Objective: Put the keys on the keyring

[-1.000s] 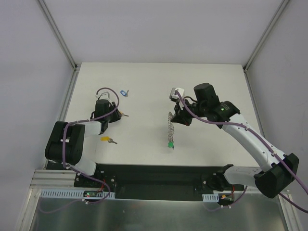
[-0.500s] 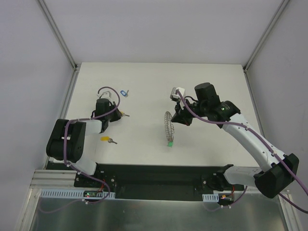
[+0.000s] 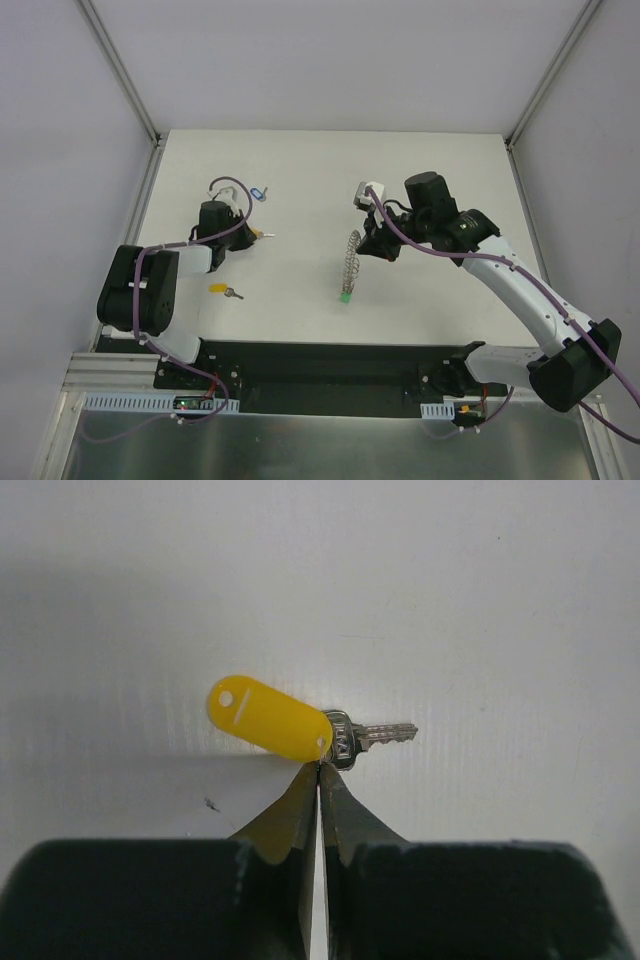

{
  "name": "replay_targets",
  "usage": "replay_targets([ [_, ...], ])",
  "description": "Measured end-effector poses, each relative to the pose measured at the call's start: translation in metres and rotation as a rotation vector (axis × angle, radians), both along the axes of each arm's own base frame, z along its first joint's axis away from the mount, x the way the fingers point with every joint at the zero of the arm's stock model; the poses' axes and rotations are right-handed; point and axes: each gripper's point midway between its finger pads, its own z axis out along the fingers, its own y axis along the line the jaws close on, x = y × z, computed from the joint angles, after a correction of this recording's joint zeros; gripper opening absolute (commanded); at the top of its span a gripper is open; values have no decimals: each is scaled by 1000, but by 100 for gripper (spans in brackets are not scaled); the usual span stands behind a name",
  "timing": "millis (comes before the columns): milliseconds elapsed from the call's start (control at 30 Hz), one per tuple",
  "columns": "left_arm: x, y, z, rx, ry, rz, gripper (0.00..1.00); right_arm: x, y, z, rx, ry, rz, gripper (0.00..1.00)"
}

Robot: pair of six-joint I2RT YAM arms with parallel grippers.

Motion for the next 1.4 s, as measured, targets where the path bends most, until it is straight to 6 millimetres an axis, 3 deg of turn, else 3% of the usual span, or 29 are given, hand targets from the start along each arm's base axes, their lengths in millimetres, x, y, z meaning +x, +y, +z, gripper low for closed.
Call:
replay_targets([
  [200, -2, -15, 6, 26, 7, -99, 0, 2, -3, -1, -12, -3, -15, 1],
  [367, -8, -54, 25, 92, -27, -268, 0, 7, -13, -1, -44, -27, -62, 1],
  [567, -40, -93, 44, 150, -53, -455, 0, 13, -32, 8, -77, -95, -144, 1],
  [833, -92, -102, 72, 197, -51, -596, 0, 16, -59, 20, -105, -190, -254, 1],
  [1033, -121, -121, 63, 285, 31, -746, 0, 15, -78, 21, -134, -233, -328, 1],
  [1233, -115, -142, 43, 385, 97, -837, 0, 13, -88, 21, -144, -253, -375, 1],
  [1400, -98, -166, 27, 443, 123, -902, 0, 11, -94, 25, -140, -270, -399, 1],
])
